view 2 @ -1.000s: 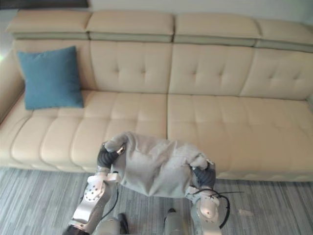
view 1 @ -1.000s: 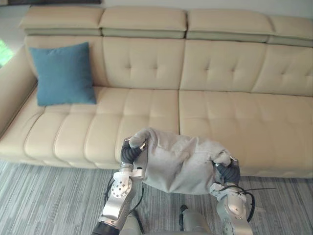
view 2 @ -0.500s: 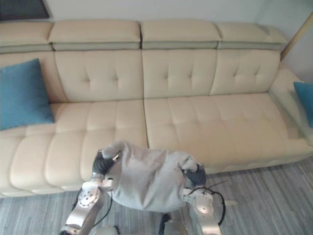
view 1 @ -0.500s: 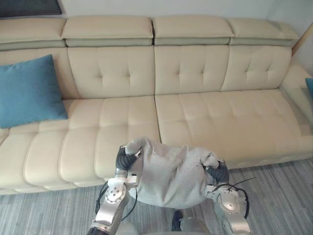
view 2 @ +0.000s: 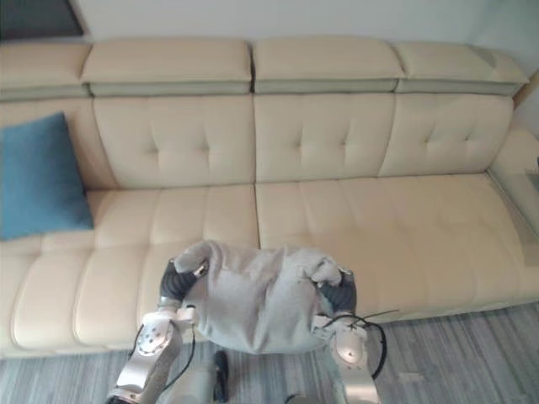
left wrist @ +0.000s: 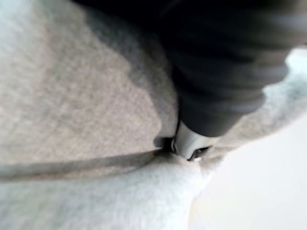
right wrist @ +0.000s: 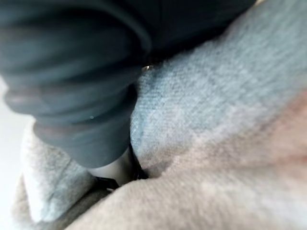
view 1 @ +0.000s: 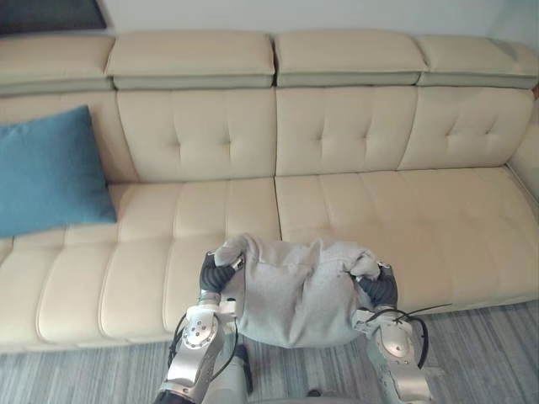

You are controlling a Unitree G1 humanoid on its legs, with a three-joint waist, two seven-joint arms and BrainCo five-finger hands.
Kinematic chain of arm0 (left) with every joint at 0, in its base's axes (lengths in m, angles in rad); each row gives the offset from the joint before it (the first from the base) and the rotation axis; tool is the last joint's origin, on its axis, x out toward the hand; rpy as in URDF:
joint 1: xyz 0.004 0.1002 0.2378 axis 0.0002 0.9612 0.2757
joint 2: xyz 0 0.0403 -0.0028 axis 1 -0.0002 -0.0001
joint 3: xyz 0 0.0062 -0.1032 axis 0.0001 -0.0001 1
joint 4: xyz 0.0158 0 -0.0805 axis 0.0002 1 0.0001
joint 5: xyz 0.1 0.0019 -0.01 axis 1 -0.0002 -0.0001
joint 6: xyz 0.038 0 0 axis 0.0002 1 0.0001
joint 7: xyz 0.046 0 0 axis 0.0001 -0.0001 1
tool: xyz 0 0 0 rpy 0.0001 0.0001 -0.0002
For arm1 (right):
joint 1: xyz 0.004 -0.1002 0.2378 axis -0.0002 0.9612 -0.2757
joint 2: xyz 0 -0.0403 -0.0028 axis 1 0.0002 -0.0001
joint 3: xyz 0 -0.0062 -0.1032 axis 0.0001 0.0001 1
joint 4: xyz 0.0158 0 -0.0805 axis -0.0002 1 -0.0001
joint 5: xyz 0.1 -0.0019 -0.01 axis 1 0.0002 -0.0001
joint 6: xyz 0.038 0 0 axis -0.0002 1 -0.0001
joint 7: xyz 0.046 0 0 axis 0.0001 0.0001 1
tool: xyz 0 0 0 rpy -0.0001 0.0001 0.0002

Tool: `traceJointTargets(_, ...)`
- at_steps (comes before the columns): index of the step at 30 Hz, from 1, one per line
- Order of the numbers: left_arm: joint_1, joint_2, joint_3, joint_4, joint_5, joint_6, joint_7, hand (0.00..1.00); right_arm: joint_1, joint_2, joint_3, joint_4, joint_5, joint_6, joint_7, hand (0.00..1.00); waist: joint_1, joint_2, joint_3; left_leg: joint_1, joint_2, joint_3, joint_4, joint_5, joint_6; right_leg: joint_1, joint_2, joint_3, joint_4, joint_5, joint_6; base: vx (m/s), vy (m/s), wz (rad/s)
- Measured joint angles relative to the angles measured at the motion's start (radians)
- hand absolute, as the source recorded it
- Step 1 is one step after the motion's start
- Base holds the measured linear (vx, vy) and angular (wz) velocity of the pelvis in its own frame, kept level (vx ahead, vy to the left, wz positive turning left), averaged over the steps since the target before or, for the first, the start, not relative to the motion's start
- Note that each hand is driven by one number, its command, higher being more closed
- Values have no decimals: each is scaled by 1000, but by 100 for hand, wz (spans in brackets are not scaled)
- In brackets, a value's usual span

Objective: Pick up cushions and gather them together orderly.

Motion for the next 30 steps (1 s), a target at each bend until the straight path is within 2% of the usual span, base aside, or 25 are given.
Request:
traceJointTargets(1, 6, 2, -2, -10, 0, -1, -7, 100, 1, -6, -1, 10, 0, 0, 1, 100, -11, 0, -4, 28, -18, 6, -21, -6, 3, -44, -28, 5, 102, -7, 11, 117, 98, -15)
traceJointTargets(3, 5, 11, -3, -9, 0, 0, -8, 100, 1, -5, 0, 25, -1, 0, 5, 100, -25, -12, -11, 51, -34, 2, -49, 6, 21, -103, -49, 32, 225, -3, 7, 141, 55, 11)
traceJointTargets(4, 3, 21, -5, -8, 0, 0, -8, 100, 0, -6, -1, 47, -1, -1, 9, 100, -41, -19, -19, 53, -34, -10, -51, 16, 20, -121, -47, 62, 252, -35, -6, 175, -38, 32)
traceJointTargets(5, -2, 25, -6, -8, 0, 1, -8, 100, -3, -5, 0, 54, -2, 0, 11, 100, -44, -22, -20, 51, -28, -25, -53, 16, 20, -149, -30, 89, 257, -79, -16, 166, -67, 33)
traceJointTargets(7, -6, 27, -6, -6, 0, 0, -7, 100, -20, -8, 0, 80, -11, -1, 12, 100, -55, -19, -19, 48, -15, -59, -58, 28, 2, -188, 11, 137, 208, -116, -19, 105, -129, 43)
traceJointTargets(8, -11, 36, -8, -4, 0, 0, -7, 100, -29, -4, -1, 96, -16, 0, 12, 100, -56, -37, -25, 43, -31, -85, -53, 37, -12, -197, 21, 157, 93, -33, -19, 69, -163, 53)
traceJointTargets(9, -16, 43, -9, -1, 1, 0, -7, 100, -31, -2, 0, 96, -22, -1, 12, 100, -55, -57, -27, 44, -52, -106, -53, 37, -12, -208, 9, 165, 52, 20, -9, 88, -242, 57)
traceJointTargets(10, -29, 29, -11, 26, 1, 2, -7, 100, -48, -19, 0, 123, -28, -1, 12, 100, -57, -36, -31, 43, -41, -131, -56, 38, -23, -183, 19, 147, 33, 14, -4, 78, -189, 27)
traceJointTargets(11, -27, 22, -17, 28, 1, 3, -7, 100, -56, -35, 0, 129, -30, 1, 12, 100, -45, -18, -34, 42, -19, -133, -65, 41, -29, -160, 39, 141, -16, 28, -15, 78, -177, 12)
traceJointTargets(12, -27, 18, -20, 28, 1, 3, -7, 100, -57, -44, 0, 125, -31, 1, 12, 100, -30, -6, -38, 39, -7, -138, -77, 44, -36, -153, 54, 133, -46, 43, -21, 27, -131, -4)
traceJointTargets(13, -29, 16, -22, 26, 1, 1, -7, 100, -58, -48, 0, 122, -31, 1, 12, 100, -28, 3, -42, 37, 5, -158, -104, 59, -56, -142, 72, 117, -85, 64, -34, 14, -148, 8)
traceJointTargets(16, -31, 11, -23, 26, 0, 1, -7, 100, -60, -47, -2, 113, -31, 1, 12, 100, -26, -1, -43, 41, 24, -196, -164, 99, -76, -121, 99, 74, -139, 90, -53, -4, -151, 30)
traceJointTargets(24, -58, 9, -43, 14, 0, 1, 4, 100, -70, -48, -4, -17, -40, 6, -3, 100, -15, 0, -47, 47, 21, -272, -252, 171, -86, -91, 109, 7, -189, 107, -62, -12, -44, 30)
traceJointTargets(27, -137, 41, -52, 14, 3, 1, 29, 100, -147, -59, -4, -15, -62, 6, -30, 100, -13, 1, -47, 46, 25, -275, -294, 198, -86, -94, 116, 5, -224, 133, -64, -56, -5, 1)
traceJointTargets(30, -261, 74, -51, 14, 21, 0, 72, 100, -289, -108, -2, 12, -79, 7, -57, 100, -14, 5, -44, 42, 26, -273, -332, 225, -83, -99, 120, 5, -262, 162, -64, -57, 4, -2)
